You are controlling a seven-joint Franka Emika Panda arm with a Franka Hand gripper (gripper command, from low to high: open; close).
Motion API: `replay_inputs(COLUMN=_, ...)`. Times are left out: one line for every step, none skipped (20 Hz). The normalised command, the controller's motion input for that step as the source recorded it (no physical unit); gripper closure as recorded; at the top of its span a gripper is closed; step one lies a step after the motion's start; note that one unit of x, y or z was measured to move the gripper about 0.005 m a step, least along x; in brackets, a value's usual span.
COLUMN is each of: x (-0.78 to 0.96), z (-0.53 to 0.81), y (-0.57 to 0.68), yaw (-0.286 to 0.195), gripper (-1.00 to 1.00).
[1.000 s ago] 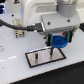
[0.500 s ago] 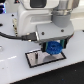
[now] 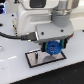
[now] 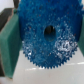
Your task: Insert the blue gear onto the right peg, followed by the red gear
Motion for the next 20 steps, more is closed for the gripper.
replay_inputs(x=0.07, z=0.28, y=0.00, yaw=0.000, gripper=1.00)
replay_inputs(x=0.12, z=0.16, y=-0.14, yaw=0.000, gripper=1.00)
replay_inputs(x=0.20, z=0.02, y=-0.01, yaw=0.000, gripper=1.00)
replay_inputs(x=0.17, z=0.07, y=-0.06, yaw=0.000, gripper=1.00)
replay_inputs(x=0.22, z=0.03, y=-0.09, yaw=0.000, gripper=1.00)
replay_inputs(x=0.20, z=-0.01, y=-0.10, yaw=0.000, gripper=1.00)
replay_inputs(x=0.22, z=-0.08, y=-0.07, yaw=0.000, gripper=1.00)
replay_inputs(x=0.21, z=-0.07, y=-0.10, yaw=0.000, gripper=1.00)
replay_inputs(x=0.25, z=-0.05, y=-0.09, yaw=0.000, gripper=1.00)
replay_inputs(x=0.26, z=-0.07, y=-0.09, yaw=0.000, gripper=1.00)
replay_inputs(x=0.24, z=-0.11, y=-0.08, yaw=0.000, gripper=1.00)
replay_inputs(x=0.26, z=-0.12, y=-0.10, yaw=0.000, gripper=1.00)
replay_inputs(x=0.26, z=-0.13, y=-0.11, yaw=0.000, gripper=1.00)
replay_inputs(x=0.25, z=-0.15, y=-0.04, yaw=0.000, gripper=1.00)
replay_inputs(x=0.24, z=-0.16, y=-0.04, yaw=0.000, gripper=1.00)
replay_inputs(x=0.21, z=-0.14, y=-0.03, yaw=0.000, gripper=1.00)
replay_inputs(x=0.32, z=-0.21, y=-0.03, yaw=0.000, gripper=1.00)
replay_inputs(x=0.29, z=-0.19, y=-0.06, yaw=0.000, gripper=1.00)
replay_inputs(x=0.30, z=-0.20, y=-0.02, yaw=0.000, gripper=1.00)
replay_inputs(x=0.23, z=-0.16, y=-0.01, yaw=0.000, gripper=1.00)
